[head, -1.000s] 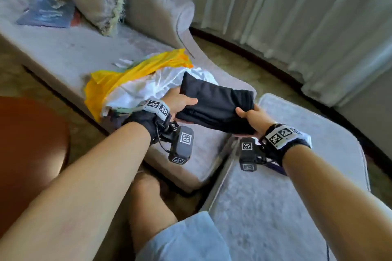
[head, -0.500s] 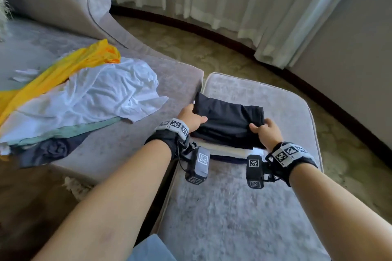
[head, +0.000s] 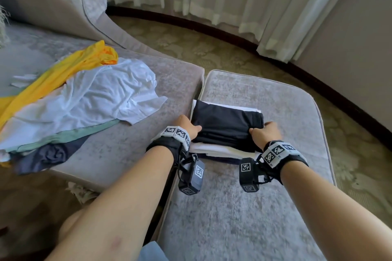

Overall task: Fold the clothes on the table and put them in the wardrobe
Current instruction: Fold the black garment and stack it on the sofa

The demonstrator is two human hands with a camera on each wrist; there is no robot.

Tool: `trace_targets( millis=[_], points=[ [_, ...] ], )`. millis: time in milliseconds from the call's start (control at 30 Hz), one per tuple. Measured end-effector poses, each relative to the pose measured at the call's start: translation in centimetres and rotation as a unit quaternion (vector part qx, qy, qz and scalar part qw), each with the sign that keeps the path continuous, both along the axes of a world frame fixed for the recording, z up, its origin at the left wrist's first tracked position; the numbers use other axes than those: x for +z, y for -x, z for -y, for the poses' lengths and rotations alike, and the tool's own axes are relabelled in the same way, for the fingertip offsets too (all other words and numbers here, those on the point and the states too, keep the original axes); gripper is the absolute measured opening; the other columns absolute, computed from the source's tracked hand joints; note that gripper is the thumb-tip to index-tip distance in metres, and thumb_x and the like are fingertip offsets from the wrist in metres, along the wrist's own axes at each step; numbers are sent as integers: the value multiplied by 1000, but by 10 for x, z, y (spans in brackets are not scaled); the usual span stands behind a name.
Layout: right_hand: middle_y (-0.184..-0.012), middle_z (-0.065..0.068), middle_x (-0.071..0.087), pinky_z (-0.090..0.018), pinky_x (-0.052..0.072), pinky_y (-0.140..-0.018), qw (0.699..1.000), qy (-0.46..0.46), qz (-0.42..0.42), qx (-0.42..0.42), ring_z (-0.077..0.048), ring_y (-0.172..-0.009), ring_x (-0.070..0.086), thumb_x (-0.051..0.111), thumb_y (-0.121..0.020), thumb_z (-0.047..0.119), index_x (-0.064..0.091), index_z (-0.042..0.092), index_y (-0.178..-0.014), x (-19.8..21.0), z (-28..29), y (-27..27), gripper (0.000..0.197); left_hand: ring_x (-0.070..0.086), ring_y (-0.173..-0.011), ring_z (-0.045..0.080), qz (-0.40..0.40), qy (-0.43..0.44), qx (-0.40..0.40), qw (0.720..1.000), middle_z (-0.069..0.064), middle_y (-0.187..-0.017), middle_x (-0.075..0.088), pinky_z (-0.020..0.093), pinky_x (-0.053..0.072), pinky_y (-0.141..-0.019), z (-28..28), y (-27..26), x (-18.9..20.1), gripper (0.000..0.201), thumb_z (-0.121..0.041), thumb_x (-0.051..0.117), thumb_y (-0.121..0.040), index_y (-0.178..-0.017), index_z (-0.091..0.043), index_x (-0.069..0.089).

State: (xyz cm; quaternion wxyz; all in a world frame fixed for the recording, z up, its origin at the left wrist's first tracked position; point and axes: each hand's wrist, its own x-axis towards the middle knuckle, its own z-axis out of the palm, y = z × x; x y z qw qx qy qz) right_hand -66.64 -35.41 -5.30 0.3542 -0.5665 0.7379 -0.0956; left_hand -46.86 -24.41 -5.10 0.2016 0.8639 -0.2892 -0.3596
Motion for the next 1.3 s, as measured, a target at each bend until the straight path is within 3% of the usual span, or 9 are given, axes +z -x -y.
trace_targets(
  millis=[167,367,500,633,700,800,933,1000,1300],
  points=[
    [-140,-17,35,-45,28,-109,989,90,-110,-41,-34,-131,31,60,-79,13,41,9,-130,13,-11,-34,55,65,-91,32,-79,29,23,996,15,-87,64,46,56,-86,-13,-17,4,44,-46,65,-83,-91,-2,61],
    [-141,-17,35,-47,28,-111,990,97,-98,-11,-34,-131,31,55,-82,17,41,11,-129,25,-20,-84,49,65,-81,25,-128,71,120,982,12,-93,65,38,57,-80,-42,-54,20,30,-38,62,-88,-81,-10,53],
    [-141,-19,40,-45,30,-109,988,49,-135,-58,-36,-132,36,59,-83,33,42,5,-132,31,-18,-72,59,66,-93,25,-135,74,134,979,13,-102,69,39,54,-87,-50,-65,24,43,-40,62,-87,-107,-3,59],
    [-129,-17,56,-44,45,-99,992,-49,-102,-58,-38,-113,56,59,-54,71,51,5,-132,11,-2,-30,103,61,-109,28,-171,62,124,976,11,-118,63,40,50,-95,-39,-44,17,84,-62,66,-68,-127,-4,53],
    [-126,-15,61,-39,48,-92,995,-79,-39,-54,-34,-102,61,67,-61,72,56,5,-130,5,-1,-20,97,56,-119,29,-196,52,108,973,10,-132,56,44,46,-100,-28,-32,5,117,-77,62,-43,-136,-7,47],
    [-122,-14,63,-39,51,-93,992,-98,41,-64,-32,-95,63,77,-68,58,57,3,-131,3,0,-16,86,53,-121,30,-210,52,115,970,9,-134,55,48,45,-101,-7,-22,-23,130,-87,60,-33,-137,-11,48],
    [-109,-12,67,-42,55,-90,988,-113,82,-72,-32,-90,68,81,-61,55,60,4,-125,-3,6,-11,84,58,-106,30,-252,45,119,959,13,-119,61,35,46,-88,8,-6,-8,102,-79,65,-63,-133,-5,50],
    [-105,-12,67,-43,55,-90,985,-117,100,-78,-33,-88,68,81,-60,52,60,4,-123,-5,10,-8,82,52,-121,31,-243,35,117,962,12,-134,53,34,42,-90,20,-3,-14,89,-60,67,-79,-141,-3,40],
    [-107,-12,65,-44,56,-88,973,-100,169,-123,-33,-90,66,86,-62,41,58,-1,-122,-16,32,-2,78,36,-138,32,-217,47,119,968,15,-152,33,41,33,-112,52,-6,-18,91,-42,69,-85,-149,0,21]
  ],
)
